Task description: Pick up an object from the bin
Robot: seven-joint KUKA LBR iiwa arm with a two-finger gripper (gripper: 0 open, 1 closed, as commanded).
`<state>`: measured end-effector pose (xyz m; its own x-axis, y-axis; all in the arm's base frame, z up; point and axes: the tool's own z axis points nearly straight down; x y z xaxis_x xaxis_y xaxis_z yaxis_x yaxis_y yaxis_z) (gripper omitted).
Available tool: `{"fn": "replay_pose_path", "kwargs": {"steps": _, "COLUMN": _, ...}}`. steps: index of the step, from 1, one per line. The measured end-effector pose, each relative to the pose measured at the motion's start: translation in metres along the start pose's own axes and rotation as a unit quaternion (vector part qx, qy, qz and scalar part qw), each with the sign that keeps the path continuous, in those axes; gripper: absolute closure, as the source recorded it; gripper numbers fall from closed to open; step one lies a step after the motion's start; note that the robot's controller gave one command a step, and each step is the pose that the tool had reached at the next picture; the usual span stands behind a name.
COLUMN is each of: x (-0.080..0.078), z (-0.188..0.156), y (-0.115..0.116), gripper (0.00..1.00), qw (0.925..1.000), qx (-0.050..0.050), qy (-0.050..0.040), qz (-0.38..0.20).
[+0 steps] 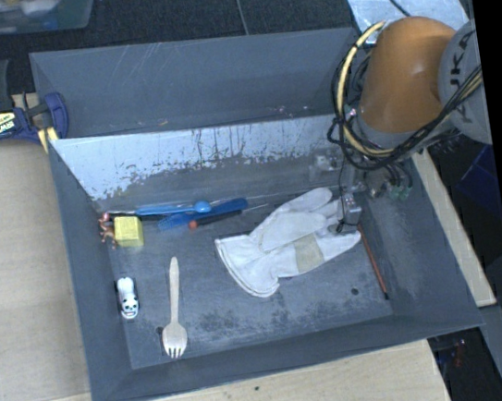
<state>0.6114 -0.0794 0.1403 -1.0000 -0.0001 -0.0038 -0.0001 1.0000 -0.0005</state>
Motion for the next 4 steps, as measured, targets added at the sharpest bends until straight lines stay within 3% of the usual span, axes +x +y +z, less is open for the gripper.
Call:
{"fn": "replay_pose_path", "kwargs": {"steps": 1, "x": 0.011, "z": 0.07, "y": 0.096, "gripper": 0.0, "qw": 0.9903, "qx": -0.001, "qy": 0.0018, "qz": -0.139}}
{"fn": "replay_pose_path", "kwargs": {"steps": 2, "x": 0.011, "z": 0.011, "y": 0.084, "gripper": 0.0, "qw": 0.9838, "qx": 0.001, "qy": -0.002, "qz": -0.179}}
{"fn": "replay_pose_path", "kwargs": {"steps": 3, "x": 0.055, "z": 0.041, "y": 0.1, "gripper": 0.0, "qw": 0.9494, "qx": -0.003, "qy": 0.0034, "qz": -0.314}}
{"fn": "replay_pose_path", "kwargs": {"steps": 4, "x": 0.042, "z": 0.069, "y": 0.122, "gripper": 0.0, "qw": 0.9565, "qx": 0.001, "qy": -0.0027, "qz": -0.292}}
